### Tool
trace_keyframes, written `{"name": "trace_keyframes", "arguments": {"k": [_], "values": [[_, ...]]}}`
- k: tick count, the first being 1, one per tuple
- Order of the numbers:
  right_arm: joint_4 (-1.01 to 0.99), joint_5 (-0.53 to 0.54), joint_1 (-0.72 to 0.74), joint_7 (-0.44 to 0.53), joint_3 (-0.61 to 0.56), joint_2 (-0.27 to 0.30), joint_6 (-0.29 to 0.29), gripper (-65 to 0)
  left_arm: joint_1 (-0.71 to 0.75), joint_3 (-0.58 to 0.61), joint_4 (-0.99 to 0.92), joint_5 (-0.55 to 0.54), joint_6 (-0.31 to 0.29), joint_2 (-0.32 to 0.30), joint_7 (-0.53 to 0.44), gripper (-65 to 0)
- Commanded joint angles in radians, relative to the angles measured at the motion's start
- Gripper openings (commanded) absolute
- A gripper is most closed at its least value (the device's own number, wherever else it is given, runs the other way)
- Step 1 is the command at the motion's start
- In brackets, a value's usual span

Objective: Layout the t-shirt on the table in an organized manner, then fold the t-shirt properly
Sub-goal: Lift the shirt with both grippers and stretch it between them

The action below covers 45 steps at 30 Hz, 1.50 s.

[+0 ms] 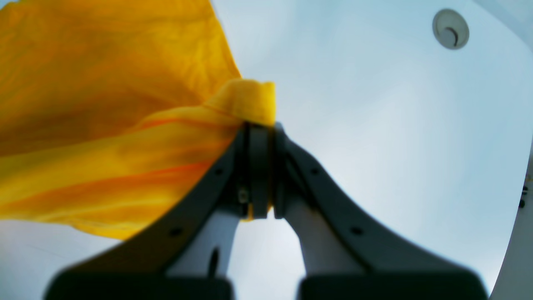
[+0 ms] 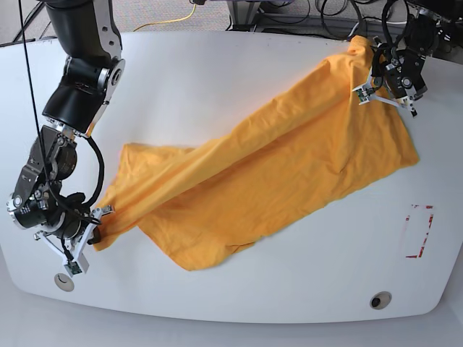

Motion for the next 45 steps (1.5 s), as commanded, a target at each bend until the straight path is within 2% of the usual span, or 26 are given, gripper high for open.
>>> {"name": "trace_keyframes", "arguments": {"k": [1,10,25,35,39,45], "values": [[0.005,0.003,0.041,0.038,-0.003,0.015,-0.001,-65.0,-0.042,-0.017,0.039,0.028,-0.001,-0.028,0.024,-65.0],[-0.019,0.003,0.021,0.071,-0.005,0.014,-0.001,-65.0,-0.167,-0.219,0.096,0.025,-0.001,-0.02,0.024,-65.0],[-0.028,0.003,0.0,0.13,-0.006,0.017,-0.001,-65.0,-0.388,-0.35,0.127,0.025,-0.001,0.006,-0.059,-65.0],[-0.179,0.003,0.07,0.163,-0.008,0.023,-0.001,-65.0,-0.548,-0.48,0.124,0.027,-0.001,0.118,-0.141,-65.0],[-0.257,0.002,0.127,0.165,-0.008,0.023,-0.001,-65.0,-0.666,-0.506,0.116,0.028,-0.001,0.16,-0.121,-65.0],[-0.326,0.0,0.173,0.166,-0.009,0.023,-0.001,-65.0,-0.78,-0.517,0.007,0.033,-0.001,0.218,0.016,-65.0]]}}
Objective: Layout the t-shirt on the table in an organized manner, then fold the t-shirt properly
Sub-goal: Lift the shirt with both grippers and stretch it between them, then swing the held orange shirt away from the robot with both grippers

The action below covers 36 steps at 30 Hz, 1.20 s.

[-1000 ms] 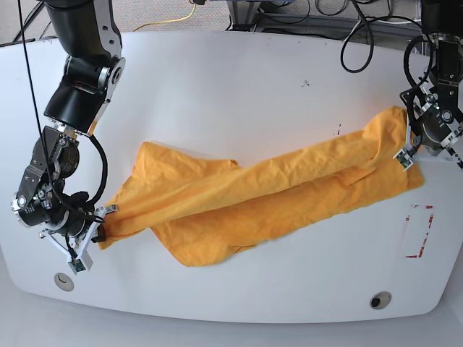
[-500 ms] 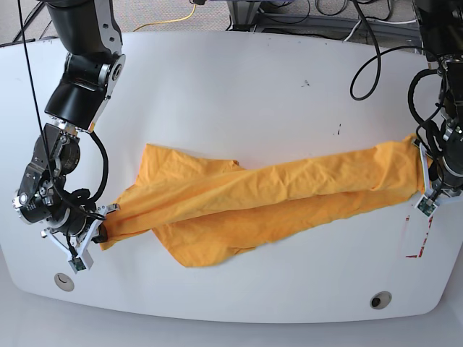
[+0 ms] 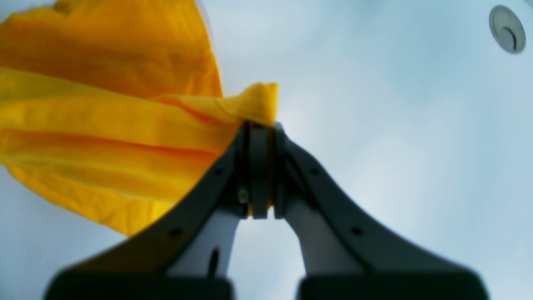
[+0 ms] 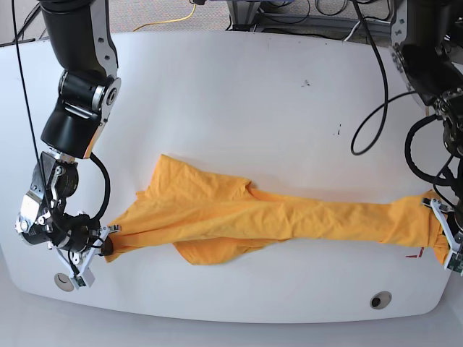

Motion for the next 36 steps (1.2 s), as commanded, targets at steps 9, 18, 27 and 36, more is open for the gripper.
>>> {"name": "trace_keyframes", "arguments": {"k": [9,18,27,36], "values": [[0.006,-0.1,0.04,0.023,0.0,0.008,-0.001,-65.0,-0.069,-0.045,0.003,0.03,0.001,0.016,0.028,-65.0],[0.006,-0.11,0.035,0.046,-0.045,0.017,-0.001,-65.0,-0.17,-0.079,-0.182,0.038,0.001,0.013,0.015,-65.0],[0.005,-0.11,0.014,0.048,-0.047,0.017,-0.001,-65.0,-0.04,0.029,-0.106,0.035,0.001,0.01,0.035,-65.0],[0.005,-0.109,0.002,0.048,-0.047,0.017,-0.001,-65.0,-0.163,0.029,-0.041,0.036,0.001,-0.025,0.035,-65.0]]}}
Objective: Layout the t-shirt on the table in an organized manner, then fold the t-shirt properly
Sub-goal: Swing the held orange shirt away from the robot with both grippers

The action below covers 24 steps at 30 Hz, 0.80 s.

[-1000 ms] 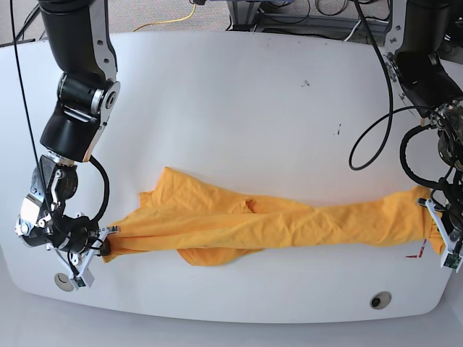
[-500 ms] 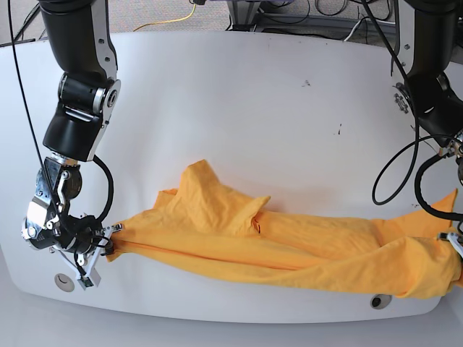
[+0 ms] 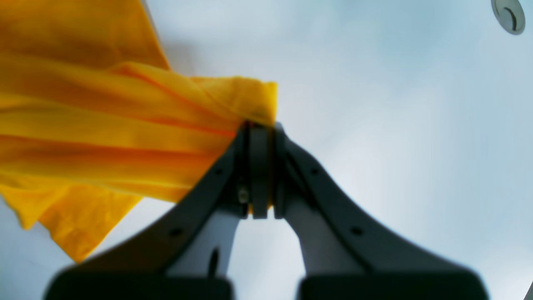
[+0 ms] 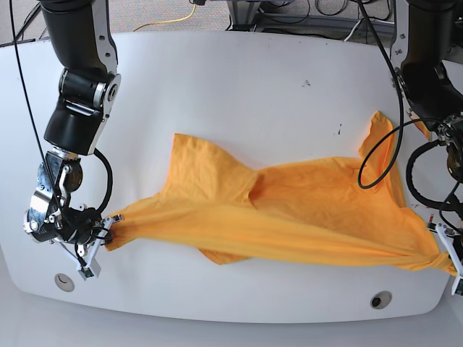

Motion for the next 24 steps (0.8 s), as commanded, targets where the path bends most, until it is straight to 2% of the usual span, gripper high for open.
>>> {"name": "trace_keyframes", "arguments": {"k": [1,19,24], "values": [[0.017,0.006,0.03,0.02,0.001,0.015,-0.001,-65.0,-0.054,-0.009,-0.021,0.024,-0.001,-0.03,0.012,-65.0],[0.019,0.009,0.025,0.022,0.001,0.015,-0.001,-65.0,-0.183,-0.049,-0.032,0.021,-0.001,-0.03,0.012,-65.0],[0.019,0.003,0.051,0.053,0.001,0.016,-0.001,-65.0,-0.235,-0.046,-0.032,0.019,-0.001,-0.028,0.012,-65.0]]}}
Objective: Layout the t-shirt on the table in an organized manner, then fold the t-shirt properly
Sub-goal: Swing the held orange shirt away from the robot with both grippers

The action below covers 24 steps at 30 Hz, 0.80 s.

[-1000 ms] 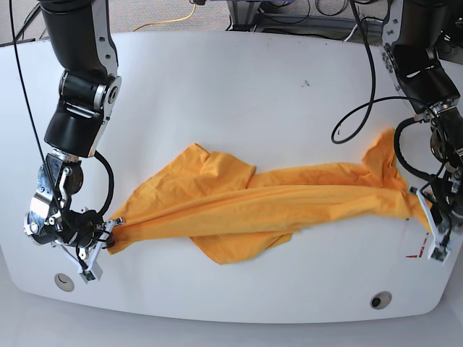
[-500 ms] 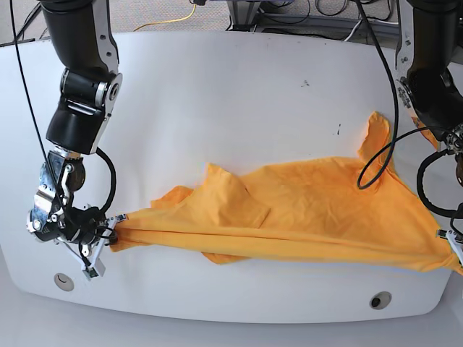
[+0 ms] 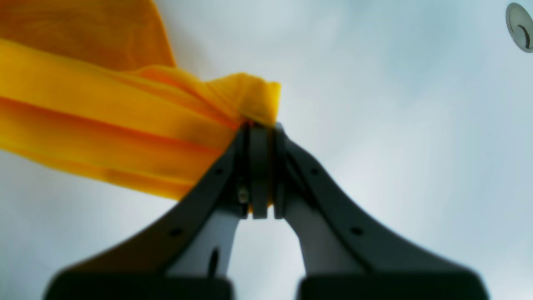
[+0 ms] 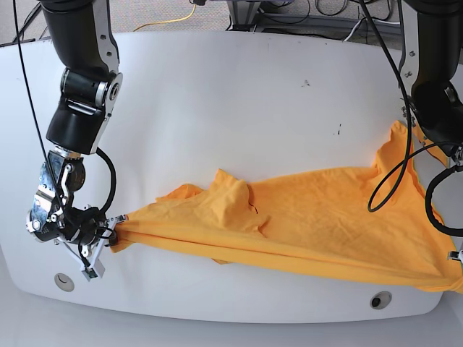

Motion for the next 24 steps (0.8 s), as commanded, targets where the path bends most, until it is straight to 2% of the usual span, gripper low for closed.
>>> {"name": "trace_keyframes", "arguments": {"k": [1,9,19,24], "values": [[0.018,-0.02,0.064,0.047,0.003,0.029,-0.002,-65.0,-0.064,-0.003,0.013,0.019,-0.001,-0.014,-0.017,-65.0],[0.018,-0.014,0.182,0.075,-0.096,0.097,-0.002,-65.0,-0.133,-0.003,0.013,0.019,-0.001,0.012,-0.044,-65.0],[0.018,-0.019,0.354,0.084,-0.172,0.15,-0.002,-65.0,-0.228,-0.001,0.016,0.019,-0.001,0.041,-0.076,-65.0],[0.018,-0.017,0.446,0.084,-0.226,0.187,-0.002,-65.0,-0.282,0.038,0.017,0.019,-0.001,0.048,-0.078,-65.0]]}}
